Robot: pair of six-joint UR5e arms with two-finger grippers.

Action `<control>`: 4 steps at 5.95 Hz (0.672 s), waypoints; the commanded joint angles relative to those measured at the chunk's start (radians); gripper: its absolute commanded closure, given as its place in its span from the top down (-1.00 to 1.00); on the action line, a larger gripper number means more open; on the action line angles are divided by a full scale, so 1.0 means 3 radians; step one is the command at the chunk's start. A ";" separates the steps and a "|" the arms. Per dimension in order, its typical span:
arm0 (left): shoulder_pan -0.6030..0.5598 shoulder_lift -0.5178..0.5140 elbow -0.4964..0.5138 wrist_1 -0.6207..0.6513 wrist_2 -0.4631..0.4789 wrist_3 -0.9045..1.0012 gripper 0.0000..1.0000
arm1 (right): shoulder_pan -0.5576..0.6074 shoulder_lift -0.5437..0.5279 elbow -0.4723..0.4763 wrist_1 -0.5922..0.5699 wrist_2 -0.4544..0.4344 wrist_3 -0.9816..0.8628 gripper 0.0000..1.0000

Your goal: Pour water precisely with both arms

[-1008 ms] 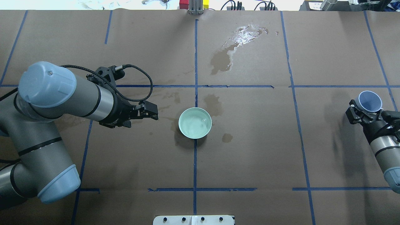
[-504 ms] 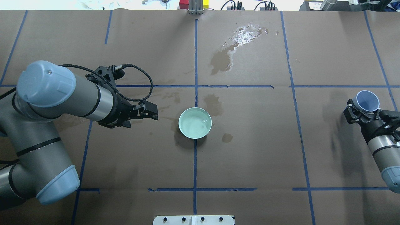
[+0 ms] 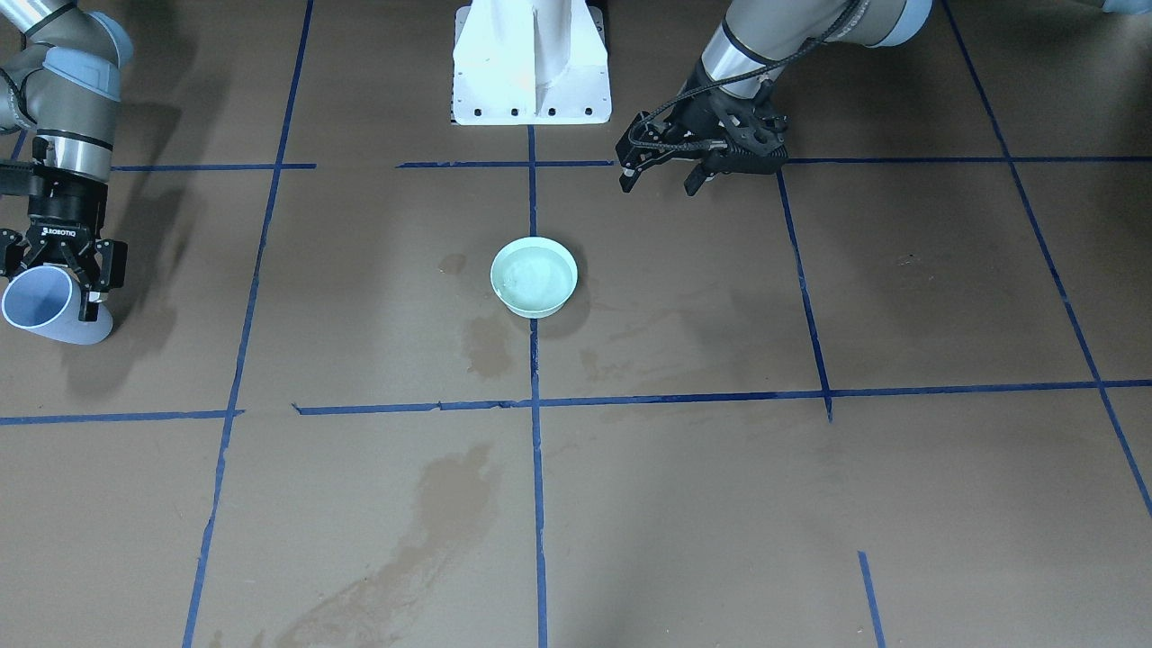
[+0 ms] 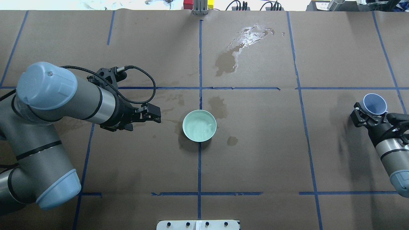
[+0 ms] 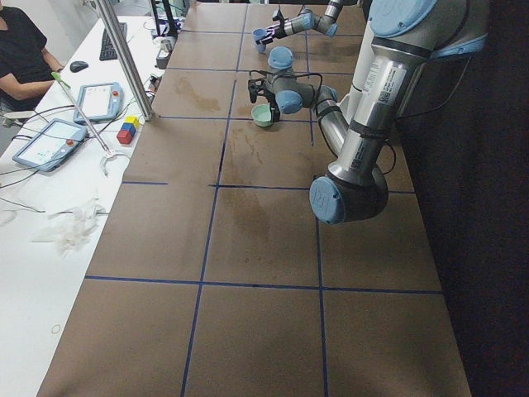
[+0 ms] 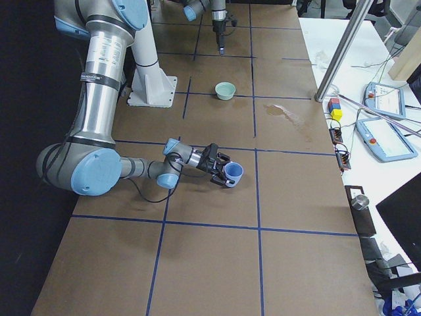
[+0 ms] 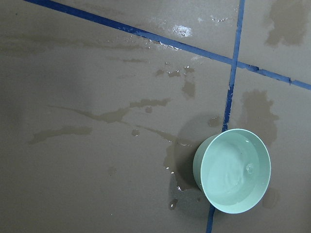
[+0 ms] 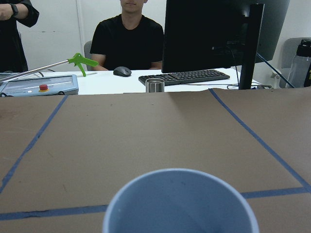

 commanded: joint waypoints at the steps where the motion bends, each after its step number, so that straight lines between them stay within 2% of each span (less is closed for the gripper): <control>1: 0.0000 0.0000 0.0004 0.0003 0.0000 0.0000 1.00 | 0.0005 0.0000 0.0011 0.0000 0.0006 -0.0002 1.00; 2: 0.0000 -0.0015 0.0004 0.0003 0.0000 0.0000 1.00 | 0.0015 -0.0005 0.0056 0.0000 0.0001 -0.0042 1.00; 4: 0.0000 -0.0010 0.0004 0.0003 0.0000 0.0000 1.00 | 0.0030 -0.0178 0.0346 0.0000 0.0006 -0.0164 1.00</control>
